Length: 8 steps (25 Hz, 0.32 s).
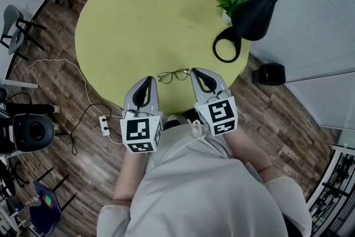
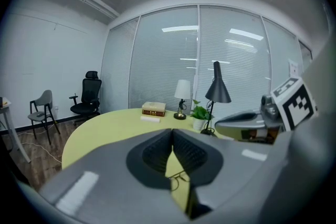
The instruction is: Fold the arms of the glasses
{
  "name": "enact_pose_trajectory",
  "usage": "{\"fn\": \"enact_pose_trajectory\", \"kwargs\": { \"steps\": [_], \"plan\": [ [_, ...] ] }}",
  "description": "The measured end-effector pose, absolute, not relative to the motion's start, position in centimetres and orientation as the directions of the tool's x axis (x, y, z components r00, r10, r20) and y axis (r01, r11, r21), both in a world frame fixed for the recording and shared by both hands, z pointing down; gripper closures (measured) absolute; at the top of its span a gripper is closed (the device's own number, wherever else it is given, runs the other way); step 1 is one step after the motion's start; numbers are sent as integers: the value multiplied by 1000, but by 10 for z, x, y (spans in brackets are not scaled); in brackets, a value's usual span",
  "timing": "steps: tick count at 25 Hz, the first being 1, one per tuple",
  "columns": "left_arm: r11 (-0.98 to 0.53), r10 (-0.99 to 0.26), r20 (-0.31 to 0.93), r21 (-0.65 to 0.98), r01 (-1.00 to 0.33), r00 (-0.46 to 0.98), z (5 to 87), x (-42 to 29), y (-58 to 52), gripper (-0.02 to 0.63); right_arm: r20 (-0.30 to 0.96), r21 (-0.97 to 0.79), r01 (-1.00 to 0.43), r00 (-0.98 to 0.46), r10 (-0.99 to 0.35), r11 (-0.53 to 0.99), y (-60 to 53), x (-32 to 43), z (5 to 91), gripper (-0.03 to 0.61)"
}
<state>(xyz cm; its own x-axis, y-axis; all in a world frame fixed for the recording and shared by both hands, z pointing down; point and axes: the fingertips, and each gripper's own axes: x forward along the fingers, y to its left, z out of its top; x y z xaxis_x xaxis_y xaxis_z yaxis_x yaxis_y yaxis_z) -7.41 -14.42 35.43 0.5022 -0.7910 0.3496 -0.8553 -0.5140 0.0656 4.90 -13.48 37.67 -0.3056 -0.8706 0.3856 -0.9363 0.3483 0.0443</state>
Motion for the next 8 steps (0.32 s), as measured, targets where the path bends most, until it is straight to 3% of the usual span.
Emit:
{"fn": "enact_pose_trajectory", "kwargs": {
  "steps": [8],
  "plan": [
    [-509, -792, 353, 68, -858, 498, 359, -83, -141, 607, 393, 47, -938, -298, -870, 342, -130, 42, 381, 580]
  ]
}}
